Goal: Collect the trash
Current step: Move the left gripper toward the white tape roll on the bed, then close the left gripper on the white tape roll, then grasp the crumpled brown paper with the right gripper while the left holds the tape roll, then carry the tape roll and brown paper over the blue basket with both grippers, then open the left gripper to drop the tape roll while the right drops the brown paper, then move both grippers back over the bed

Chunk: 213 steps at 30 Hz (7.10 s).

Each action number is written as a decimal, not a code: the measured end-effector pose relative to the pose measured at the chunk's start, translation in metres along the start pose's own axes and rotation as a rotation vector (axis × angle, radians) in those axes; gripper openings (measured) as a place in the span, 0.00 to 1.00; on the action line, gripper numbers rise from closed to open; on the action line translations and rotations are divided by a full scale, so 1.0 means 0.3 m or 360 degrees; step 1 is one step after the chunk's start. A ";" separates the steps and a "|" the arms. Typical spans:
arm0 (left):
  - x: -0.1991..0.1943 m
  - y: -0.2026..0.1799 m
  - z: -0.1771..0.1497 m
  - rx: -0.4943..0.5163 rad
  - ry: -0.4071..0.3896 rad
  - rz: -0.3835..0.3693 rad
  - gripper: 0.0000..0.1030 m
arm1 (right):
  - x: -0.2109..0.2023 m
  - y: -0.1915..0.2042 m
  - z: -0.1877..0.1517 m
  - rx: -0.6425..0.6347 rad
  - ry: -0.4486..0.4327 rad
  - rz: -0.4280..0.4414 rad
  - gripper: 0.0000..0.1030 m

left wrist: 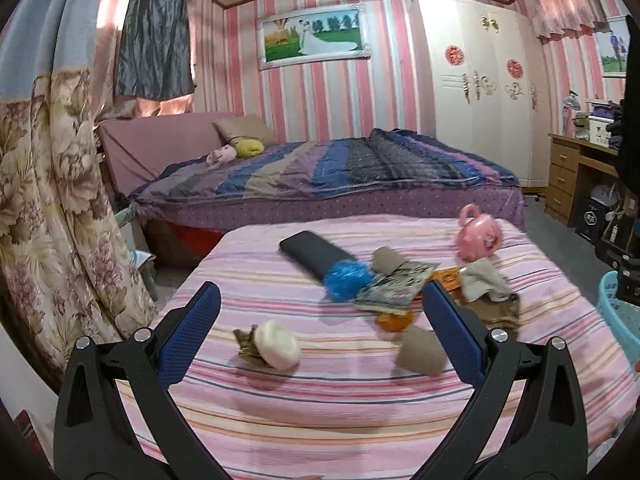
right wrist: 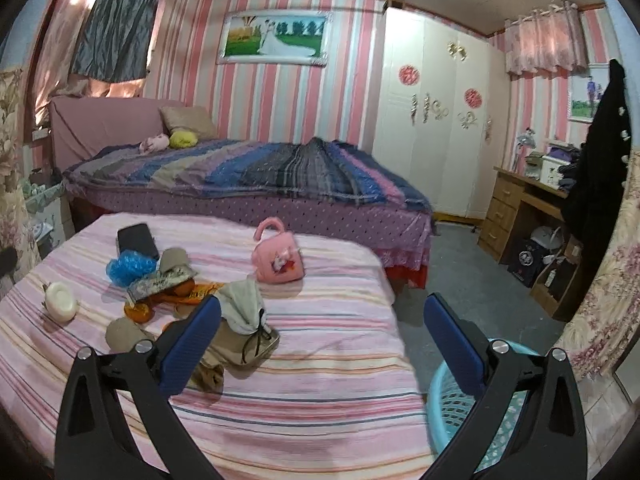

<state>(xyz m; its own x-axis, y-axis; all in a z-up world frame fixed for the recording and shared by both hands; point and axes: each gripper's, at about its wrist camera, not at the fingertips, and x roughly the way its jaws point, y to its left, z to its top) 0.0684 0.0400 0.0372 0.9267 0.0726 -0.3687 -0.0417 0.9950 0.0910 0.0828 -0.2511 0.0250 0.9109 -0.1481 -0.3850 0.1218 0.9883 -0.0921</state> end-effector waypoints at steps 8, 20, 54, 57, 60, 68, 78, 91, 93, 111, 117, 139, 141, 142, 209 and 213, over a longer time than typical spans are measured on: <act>0.111 0.103 -0.089 -0.0004 0.0127 0.0095 0.95 | 0.138 0.033 -0.103 0.0076 0.0179 0.0131 0.96; 0.330 0.238 -0.175 -0.0151 0.0399 0.0103 0.95 | 0.219 0.084 -0.152 -0.0021 0.0332 0.0019 0.96; 0.394 0.180 -0.207 -0.0188 0.0501 -0.0126 0.40 | 0.279 0.069 -0.178 -0.0018 0.0424 0.0000 0.96; 0.396 0.167 -0.205 -0.0180 0.0503 -0.0145 0.37 | 0.279 0.071 -0.174 -0.0020 0.0415 0.0006 0.96; 0.389 0.143 -0.202 -0.0138 0.0489 -0.0146 0.37 | 0.279 0.070 -0.172 -0.0029 0.0405 0.0000 0.96; 0.427 0.118 -0.205 -0.0110 0.0537 -0.0134 0.29 | 0.288 0.054 -0.173 -0.0010 0.0418 -0.0004 0.96; 0.399 0.100 -0.189 -0.0088 0.0487 -0.0166 0.14 | 0.282 0.051 -0.168 -0.0007 0.0396 0.0006 0.96; 0.308 0.117 -0.172 -0.0080 0.0401 -0.0182 0.13 | 0.239 0.164 -0.184 -0.0079 0.0335 0.0210 0.96; 0.297 0.132 -0.170 -0.0096 0.0395 -0.0183 0.13 | 0.233 0.191 -0.184 -0.0090 0.0320 0.0234 0.96; 0.278 0.119 -0.198 -0.0146 0.0445 -0.0174 0.13 | 0.298 0.288 -0.203 -0.0131 0.0466 0.0489 0.44; 0.237 0.056 -0.186 -0.0135 0.0429 -0.0208 0.13 | 0.274 0.228 -0.180 -0.0137 0.0420 0.0520 0.43; 0.098 -0.529 -0.037 -0.0001 0.0293 -0.0468 0.13 | 0.161 -0.542 -0.155 0.0111 0.0308 0.0127 0.43; 0.077 -0.603 -0.022 0.0038 0.0273 -0.0522 0.13 | 0.150 -0.623 -0.164 0.0150 0.0304 0.0087 0.43; 0.069 -0.634 -0.018 0.0051 0.0267 -0.0545 0.13 | 0.147 -0.656 -0.168 0.0167 0.0305 0.0071 0.43; 0.100 -0.978 -0.039 0.0163 0.0254 -0.0613 0.94 | 0.154 -0.927 -0.272 0.0347 0.0378 -0.0343 0.86; 0.100 -0.868 -0.027 0.0150 0.0227 -0.0527 0.94 | 0.135 -0.883 -0.238 0.0396 0.0322 -0.0335 0.91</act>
<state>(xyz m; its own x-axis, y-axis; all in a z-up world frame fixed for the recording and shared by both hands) 0.1041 -0.2164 -0.0050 0.8227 -0.2365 -0.5169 0.2921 0.9560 0.0276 0.0593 -0.5215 -0.0319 0.7624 -0.3288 -0.5574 0.4126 0.9105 0.0274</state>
